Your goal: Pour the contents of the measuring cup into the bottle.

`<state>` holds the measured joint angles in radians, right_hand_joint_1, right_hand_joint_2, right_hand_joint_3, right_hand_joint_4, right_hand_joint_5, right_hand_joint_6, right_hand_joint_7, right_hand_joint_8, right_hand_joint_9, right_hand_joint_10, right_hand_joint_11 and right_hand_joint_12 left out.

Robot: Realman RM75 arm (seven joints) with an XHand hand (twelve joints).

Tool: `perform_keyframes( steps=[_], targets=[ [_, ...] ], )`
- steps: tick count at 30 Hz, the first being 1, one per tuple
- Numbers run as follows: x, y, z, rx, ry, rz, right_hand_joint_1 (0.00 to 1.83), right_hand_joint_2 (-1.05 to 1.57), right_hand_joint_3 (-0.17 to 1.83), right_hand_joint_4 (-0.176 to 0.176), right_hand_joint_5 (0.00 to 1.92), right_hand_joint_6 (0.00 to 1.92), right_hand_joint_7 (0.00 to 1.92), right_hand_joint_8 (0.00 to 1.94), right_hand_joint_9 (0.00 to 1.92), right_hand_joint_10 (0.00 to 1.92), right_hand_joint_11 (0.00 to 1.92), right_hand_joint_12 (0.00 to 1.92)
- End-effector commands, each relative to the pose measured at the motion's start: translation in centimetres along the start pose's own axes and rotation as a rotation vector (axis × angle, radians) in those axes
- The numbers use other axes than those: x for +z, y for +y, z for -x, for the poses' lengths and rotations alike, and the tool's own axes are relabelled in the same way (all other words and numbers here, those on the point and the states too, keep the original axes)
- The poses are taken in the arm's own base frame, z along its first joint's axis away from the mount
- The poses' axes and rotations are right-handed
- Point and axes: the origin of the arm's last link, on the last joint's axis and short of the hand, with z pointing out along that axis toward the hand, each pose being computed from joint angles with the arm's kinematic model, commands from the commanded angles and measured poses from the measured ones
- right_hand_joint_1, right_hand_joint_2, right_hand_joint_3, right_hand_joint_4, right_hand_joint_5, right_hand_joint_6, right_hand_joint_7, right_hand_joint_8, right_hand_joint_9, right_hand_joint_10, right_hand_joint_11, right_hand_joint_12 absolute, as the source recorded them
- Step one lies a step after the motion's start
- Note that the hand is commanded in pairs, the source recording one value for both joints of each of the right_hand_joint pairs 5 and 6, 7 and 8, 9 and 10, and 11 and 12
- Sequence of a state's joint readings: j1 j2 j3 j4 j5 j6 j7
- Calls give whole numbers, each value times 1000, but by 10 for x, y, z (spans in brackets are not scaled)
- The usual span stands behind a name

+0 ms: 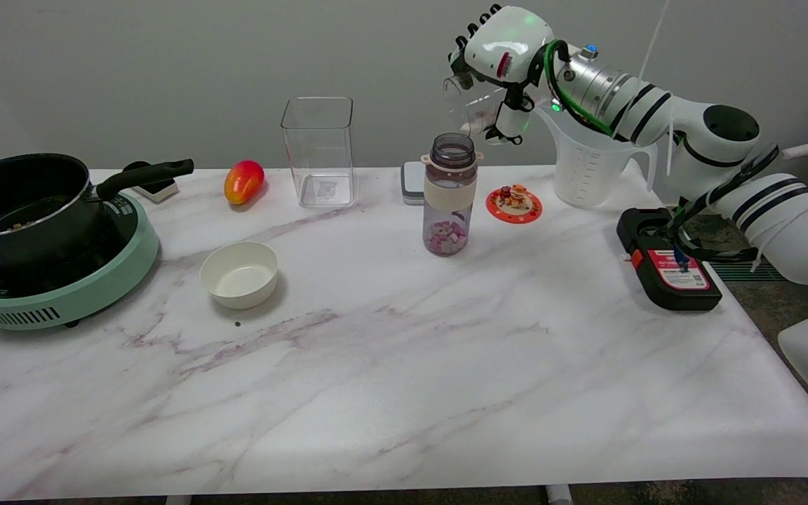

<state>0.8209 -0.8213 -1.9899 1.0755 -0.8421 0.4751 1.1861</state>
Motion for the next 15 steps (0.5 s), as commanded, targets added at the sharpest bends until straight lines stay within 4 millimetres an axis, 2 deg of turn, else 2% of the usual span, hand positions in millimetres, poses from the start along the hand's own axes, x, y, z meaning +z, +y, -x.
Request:
perform_keyframes(
  steps=[1, 15],
  targets=[
    [2, 0, -2, -31, -7, -15, 1581, 636, 1266, 0, 1621, 1621, 1564, 1564, 1453, 1453, 1262, 1262],
    [2, -1, 0, -29, -12, -15, 1578, 642, 1262, 0, 1615, 1615, 1563, 1563, 1451, 1451, 1260, 1260]
  ],
)
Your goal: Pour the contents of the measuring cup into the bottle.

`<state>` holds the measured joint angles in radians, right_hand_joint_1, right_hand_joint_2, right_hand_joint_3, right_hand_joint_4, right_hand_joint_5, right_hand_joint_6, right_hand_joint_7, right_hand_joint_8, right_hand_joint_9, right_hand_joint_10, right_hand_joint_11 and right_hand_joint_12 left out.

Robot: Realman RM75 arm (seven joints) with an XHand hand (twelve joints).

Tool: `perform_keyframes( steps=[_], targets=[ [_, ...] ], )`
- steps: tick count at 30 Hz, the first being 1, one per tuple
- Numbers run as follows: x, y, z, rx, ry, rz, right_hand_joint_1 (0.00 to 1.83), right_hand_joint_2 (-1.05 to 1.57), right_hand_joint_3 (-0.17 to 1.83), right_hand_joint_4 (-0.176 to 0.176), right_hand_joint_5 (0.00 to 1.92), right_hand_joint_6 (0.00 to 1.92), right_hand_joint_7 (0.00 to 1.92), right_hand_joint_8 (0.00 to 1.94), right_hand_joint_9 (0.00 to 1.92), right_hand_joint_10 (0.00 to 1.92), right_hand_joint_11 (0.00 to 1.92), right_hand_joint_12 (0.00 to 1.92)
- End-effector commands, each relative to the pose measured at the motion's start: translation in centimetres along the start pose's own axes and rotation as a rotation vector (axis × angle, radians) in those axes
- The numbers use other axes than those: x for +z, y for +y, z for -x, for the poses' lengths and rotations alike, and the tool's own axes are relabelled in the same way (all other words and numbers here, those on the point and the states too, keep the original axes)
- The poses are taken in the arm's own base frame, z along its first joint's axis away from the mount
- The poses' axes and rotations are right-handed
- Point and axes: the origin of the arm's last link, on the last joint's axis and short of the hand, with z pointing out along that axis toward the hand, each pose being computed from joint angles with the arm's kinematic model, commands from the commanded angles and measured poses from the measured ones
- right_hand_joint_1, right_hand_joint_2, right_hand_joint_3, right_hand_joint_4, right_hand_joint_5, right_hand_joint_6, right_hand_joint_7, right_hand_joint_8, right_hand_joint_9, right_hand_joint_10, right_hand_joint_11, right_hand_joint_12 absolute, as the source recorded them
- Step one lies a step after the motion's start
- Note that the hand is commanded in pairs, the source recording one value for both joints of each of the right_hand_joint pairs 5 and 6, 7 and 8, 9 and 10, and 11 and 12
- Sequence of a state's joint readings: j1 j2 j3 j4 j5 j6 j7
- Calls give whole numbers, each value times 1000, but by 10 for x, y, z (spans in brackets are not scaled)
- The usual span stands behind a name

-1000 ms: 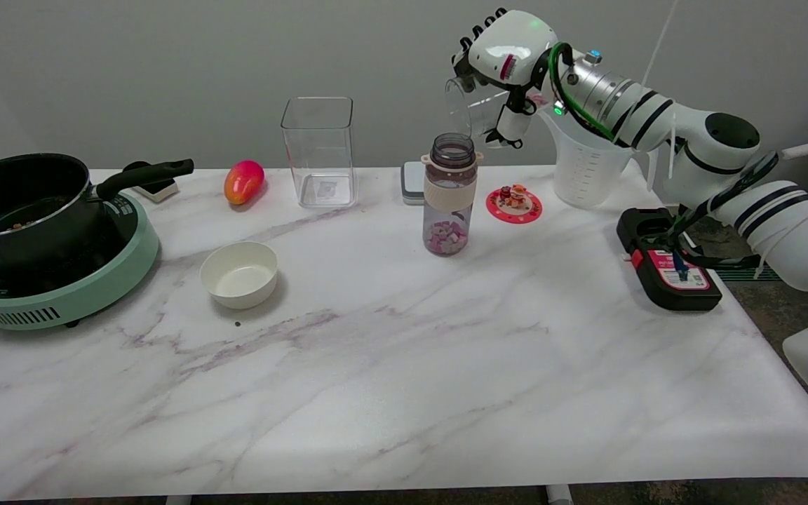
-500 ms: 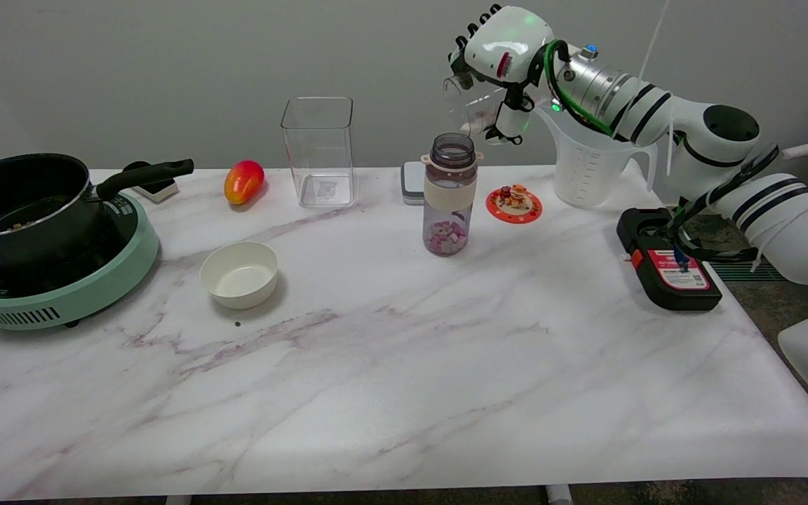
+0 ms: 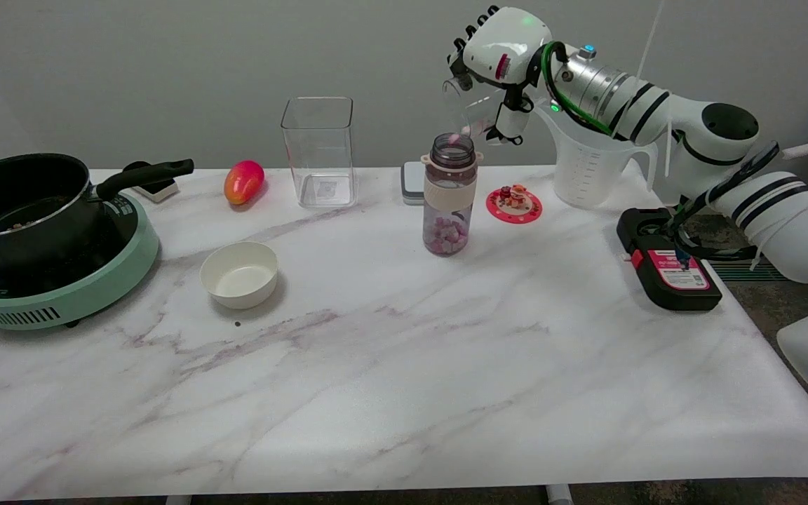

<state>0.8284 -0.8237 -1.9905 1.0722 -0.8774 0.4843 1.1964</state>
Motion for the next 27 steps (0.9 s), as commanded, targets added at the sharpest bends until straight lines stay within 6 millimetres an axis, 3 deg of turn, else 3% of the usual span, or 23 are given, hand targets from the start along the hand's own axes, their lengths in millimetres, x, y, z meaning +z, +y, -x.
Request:
perform_keyframes(
  steps=[1, 17, 23, 27],
  targets=[
    [0, -1, 1, -8, -5, -3, 1578, 642, 1262, 0, 1615, 1615, 1563, 1563, 1451, 1451, 1260, 1260],
    [-1, -2, 4, 7, -14, 6, 1578, 647, 1256, 0, 1621, 1621, 1564, 1564, 1450, 1450, 1261, 1261],
    [-12, 4, 4, 55, -12, 76, 1577, 651, 1253, 0, 1628, 1628, 1567, 1567, 1453, 1453, 1263, 1263],
    [-30, 9, 0, 53, -3, 149, 1577, 653, 1251, 0, 1623, 1623, 1567, 1567, 1453, 1453, 1263, 1263]
  ],
)
